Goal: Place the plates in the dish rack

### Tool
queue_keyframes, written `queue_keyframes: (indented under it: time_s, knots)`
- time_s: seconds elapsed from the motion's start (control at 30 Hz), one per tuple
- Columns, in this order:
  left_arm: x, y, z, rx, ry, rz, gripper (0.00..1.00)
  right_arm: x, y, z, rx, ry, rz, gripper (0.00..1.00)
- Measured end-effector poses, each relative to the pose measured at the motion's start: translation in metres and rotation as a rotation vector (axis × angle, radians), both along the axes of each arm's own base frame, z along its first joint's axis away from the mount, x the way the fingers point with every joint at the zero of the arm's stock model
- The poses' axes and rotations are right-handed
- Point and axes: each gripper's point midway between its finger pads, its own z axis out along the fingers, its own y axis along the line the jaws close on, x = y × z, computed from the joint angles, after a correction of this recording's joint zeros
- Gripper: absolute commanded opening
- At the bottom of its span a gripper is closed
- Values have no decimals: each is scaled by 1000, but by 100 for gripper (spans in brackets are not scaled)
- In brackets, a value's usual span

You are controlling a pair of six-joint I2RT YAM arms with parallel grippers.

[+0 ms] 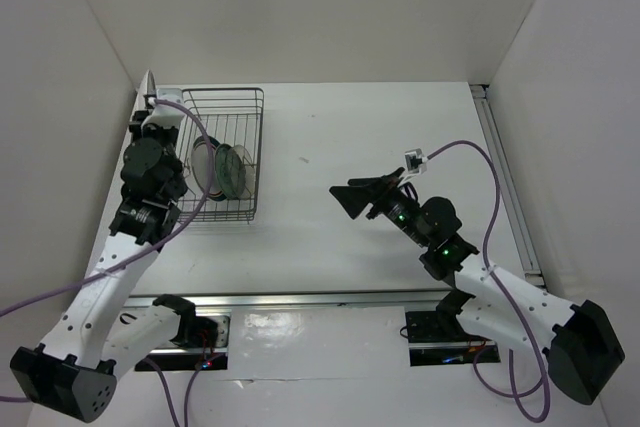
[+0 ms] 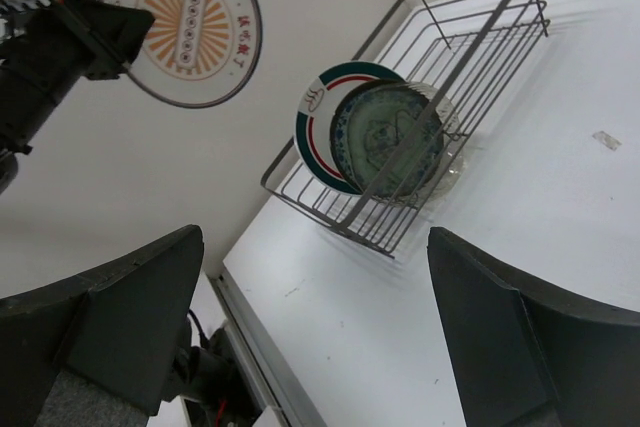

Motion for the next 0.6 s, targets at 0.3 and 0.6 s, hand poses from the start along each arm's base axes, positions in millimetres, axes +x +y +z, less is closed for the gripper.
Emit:
queue_keyframes:
  time_s: [0.3, 0.6]
  knots:
    - [24, -4, 26, -12, -65, -111, 0, -11, -8, 12, 7, -29, 3, 100]
    - [51, -4, -31, -204, 7, -184, 0, -13, -7, 3, -30, -14, 13, 100]
